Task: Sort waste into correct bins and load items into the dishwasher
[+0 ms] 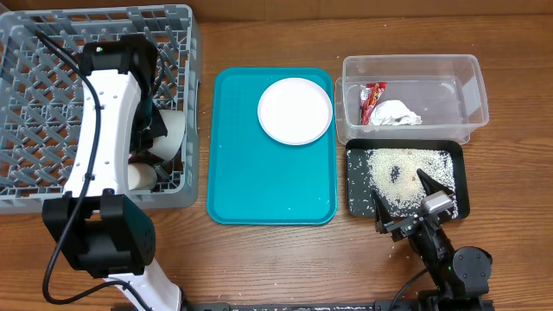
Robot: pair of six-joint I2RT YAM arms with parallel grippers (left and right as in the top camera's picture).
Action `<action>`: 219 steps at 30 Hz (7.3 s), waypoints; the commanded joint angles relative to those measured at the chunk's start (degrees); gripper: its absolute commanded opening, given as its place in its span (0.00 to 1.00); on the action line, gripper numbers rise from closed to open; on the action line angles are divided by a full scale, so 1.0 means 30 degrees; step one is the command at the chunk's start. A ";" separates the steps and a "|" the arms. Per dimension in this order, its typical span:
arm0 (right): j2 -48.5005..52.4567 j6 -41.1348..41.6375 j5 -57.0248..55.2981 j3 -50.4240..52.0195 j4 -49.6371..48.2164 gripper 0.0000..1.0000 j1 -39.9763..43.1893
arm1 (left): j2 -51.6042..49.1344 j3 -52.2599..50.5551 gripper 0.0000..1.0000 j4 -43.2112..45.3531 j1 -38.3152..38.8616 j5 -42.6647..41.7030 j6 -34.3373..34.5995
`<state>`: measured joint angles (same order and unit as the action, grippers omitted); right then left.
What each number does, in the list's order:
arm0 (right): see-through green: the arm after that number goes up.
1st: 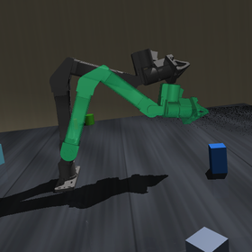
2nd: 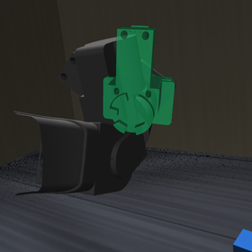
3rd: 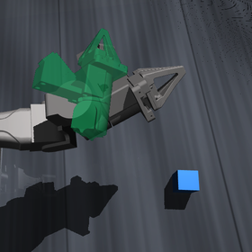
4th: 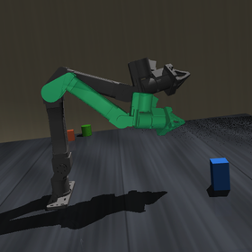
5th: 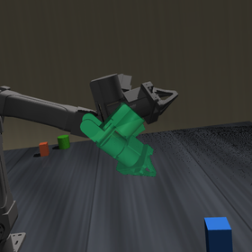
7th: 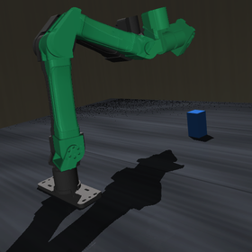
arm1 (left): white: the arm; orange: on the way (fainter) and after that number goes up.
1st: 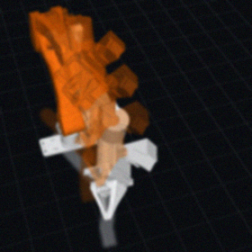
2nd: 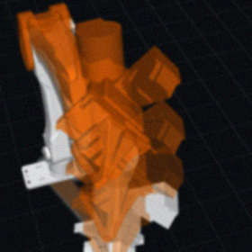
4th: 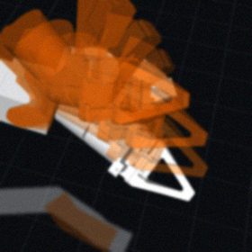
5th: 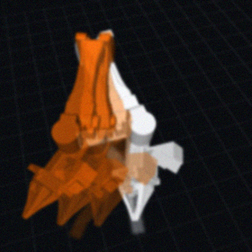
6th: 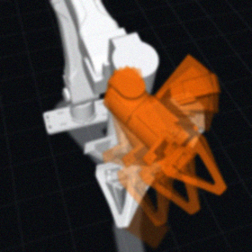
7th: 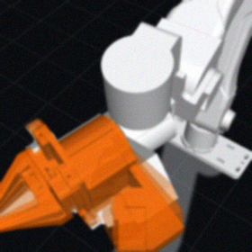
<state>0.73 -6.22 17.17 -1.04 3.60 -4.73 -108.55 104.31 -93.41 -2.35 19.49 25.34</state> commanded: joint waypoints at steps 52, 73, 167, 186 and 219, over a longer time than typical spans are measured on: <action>-0.0160 0.0073 0.0015 0.0189 -0.0117 1.00 0.0087 | 0.0474 -0.2208 0.04 0.8153 -0.0925 -0.3315 -0.1960; -0.0160 0.0073 0.0015 0.0189 -0.0117 1.00 0.0087 | 0.0517 0.5603 0.49 -0.1137 -0.0809 -0.3096 -0.4044; -0.0160 0.0073 0.0015 0.0189 -0.0117 1.00 0.0087 | 0.4932 -0.4903 0.04 0.9923 -0.3089 1.2072 -0.4656; -0.0160 0.0073 0.0015 0.0189 -0.0117 1.00 0.0087 | 0.4911 -0.0488 1.00 0.6164 -0.2987 0.4583 -0.4524; -0.0160 0.0073 0.0015 0.0189 -0.0117 1.00 0.0087 | 1.6538 0.1035 1.00 0.5421 0.3876 -0.7614 -1.1446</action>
<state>0.73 -6.22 17.19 -1.04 3.62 -4.73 -61.54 112.03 -81.41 3.33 -10.39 -2.26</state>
